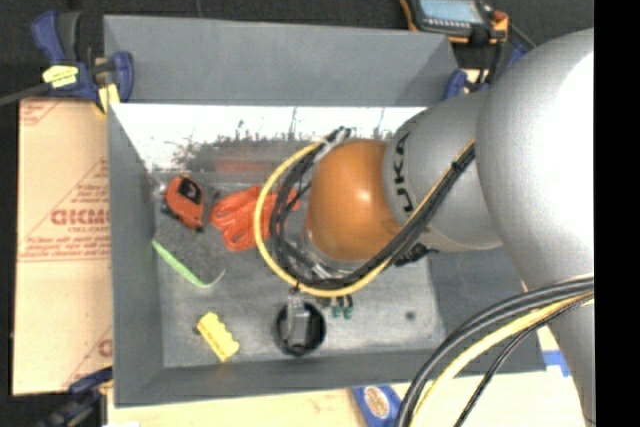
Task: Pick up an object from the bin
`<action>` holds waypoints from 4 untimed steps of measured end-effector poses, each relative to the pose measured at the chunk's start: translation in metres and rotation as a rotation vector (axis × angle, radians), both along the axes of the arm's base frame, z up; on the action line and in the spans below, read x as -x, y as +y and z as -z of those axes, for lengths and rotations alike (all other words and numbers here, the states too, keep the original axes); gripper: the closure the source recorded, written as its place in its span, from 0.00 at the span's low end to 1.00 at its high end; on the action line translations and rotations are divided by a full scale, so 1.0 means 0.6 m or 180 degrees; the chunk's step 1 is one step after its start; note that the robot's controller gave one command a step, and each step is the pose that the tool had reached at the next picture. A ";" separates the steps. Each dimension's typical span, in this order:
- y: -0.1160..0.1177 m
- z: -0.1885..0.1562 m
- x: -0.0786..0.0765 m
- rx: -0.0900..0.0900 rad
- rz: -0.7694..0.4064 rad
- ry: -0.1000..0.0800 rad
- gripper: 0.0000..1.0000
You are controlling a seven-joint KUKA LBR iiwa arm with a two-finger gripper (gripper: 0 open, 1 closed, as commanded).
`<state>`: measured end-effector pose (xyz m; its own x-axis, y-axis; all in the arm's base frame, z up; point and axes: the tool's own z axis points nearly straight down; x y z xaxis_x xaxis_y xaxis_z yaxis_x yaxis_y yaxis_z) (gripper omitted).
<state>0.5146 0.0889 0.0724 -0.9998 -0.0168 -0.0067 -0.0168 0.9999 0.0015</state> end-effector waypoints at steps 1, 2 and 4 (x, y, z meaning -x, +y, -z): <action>-0.042 0.001 -0.046 0.0004 0.0033 0.0028 0.00; -0.100 0.000 -0.033 -0.0005 0.0394 -0.0016 0.00; -0.199 -0.001 0.000 -0.0006 0.0627 0.0026 1.00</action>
Offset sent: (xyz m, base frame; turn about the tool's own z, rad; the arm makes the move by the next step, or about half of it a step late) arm -0.0108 -0.0822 -0.0024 0.1859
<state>0.5146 -0.0306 0.0731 -0.9838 0.1793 0.0017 0.1793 0.9838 0.0026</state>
